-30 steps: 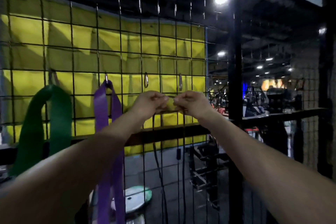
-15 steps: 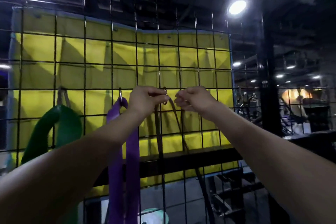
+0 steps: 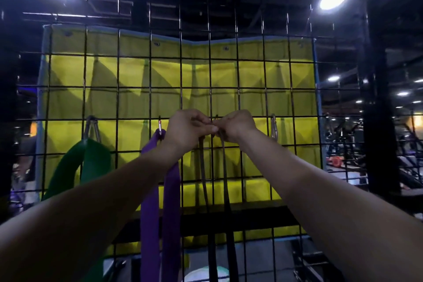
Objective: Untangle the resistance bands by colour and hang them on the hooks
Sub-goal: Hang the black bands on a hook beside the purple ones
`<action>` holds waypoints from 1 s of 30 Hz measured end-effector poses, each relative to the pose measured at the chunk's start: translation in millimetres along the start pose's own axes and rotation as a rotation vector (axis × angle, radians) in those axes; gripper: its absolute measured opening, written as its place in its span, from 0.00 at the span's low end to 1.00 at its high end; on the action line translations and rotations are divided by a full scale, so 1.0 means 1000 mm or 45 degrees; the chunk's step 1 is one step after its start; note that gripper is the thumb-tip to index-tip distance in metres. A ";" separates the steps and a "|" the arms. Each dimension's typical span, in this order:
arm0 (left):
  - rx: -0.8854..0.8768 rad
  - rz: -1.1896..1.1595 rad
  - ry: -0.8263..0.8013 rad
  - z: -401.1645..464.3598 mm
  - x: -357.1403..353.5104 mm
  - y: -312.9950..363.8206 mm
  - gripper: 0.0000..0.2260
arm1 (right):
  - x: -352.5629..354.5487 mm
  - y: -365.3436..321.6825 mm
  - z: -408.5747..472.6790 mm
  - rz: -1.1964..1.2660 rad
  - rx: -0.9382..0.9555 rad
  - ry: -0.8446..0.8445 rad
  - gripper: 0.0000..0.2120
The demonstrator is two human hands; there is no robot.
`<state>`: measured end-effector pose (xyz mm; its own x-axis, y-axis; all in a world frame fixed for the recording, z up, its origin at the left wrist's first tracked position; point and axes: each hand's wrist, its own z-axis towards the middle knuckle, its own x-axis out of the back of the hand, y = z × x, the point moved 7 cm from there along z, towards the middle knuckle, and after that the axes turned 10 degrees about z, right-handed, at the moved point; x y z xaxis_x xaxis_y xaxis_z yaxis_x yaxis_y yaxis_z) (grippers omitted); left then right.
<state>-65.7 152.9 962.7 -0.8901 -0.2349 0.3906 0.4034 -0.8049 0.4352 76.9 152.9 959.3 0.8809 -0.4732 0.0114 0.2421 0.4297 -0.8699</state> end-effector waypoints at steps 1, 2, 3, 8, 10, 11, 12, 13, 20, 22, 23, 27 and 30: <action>-0.013 -0.003 -0.007 0.000 0.000 0.001 0.06 | 0.000 -0.001 -0.001 0.025 0.000 0.014 0.09; -0.024 -0.009 -0.009 0.000 0.000 0.002 0.07 | 0.000 -0.002 -0.001 0.044 -0.006 0.016 0.11; -0.032 -0.004 -0.008 0.000 0.001 0.004 0.08 | -0.002 -0.003 -0.002 0.053 -0.020 0.005 0.12; -0.031 0.067 0.034 0.001 0.004 0.003 0.06 | -0.006 -0.007 -0.006 -0.019 -0.041 -0.090 0.13; -0.025 0.044 0.035 0.001 0.004 0.002 0.07 | -0.005 -0.010 -0.010 -0.034 -0.042 -0.138 0.12; -0.028 0.037 0.029 0.001 0.003 0.001 0.07 | -0.005 -0.012 -0.012 -0.028 -0.043 -0.164 0.11; -0.029 0.034 0.021 0.001 0.003 0.001 0.07 | -0.004 -0.013 -0.013 -0.017 -0.041 -0.191 0.09; -0.032 0.031 0.012 0.001 0.002 0.002 0.06 | -0.004 -0.014 -0.014 0.001 -0.042 -0.213 0.08; -0.055 0.012 -0.019 0.004 0.001 0.001 0.03 | 0.002 -0.009 -0.016 0.174 -0.134 -0.159 0.17; -0.038 -0.021 -0.028 0.004 0.003 -0.001 0.03 | 0.000 -0.008 -0.016 0.218 -0.157 -0.148 0.19; -0.030 -0.033 -0.031 0.003 0.005 -0.001 0.02 | -0.001 -0.008 -0.016 0.241 -0.173 -0.146 0.19; -0.005 -0.089 -0.051 0.000 0.012 0.000 0.01 | -0.004 -0.008 -0.018 0.276 -0.276 -0.193 0.15; -0.007 -0.113 -0.078 0.001 0.014 0.003 0.01 | -0.006 -0.010 -0.020 0.298 -0.316 -0.252 0.08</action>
<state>-76.6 148.2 970.0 -0.9076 -0.1289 0.3996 0.3222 -0.8239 0.4661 61.0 136.7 958.1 0.9678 -0.2169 -0.1275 -0.0587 0.2983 -0.9527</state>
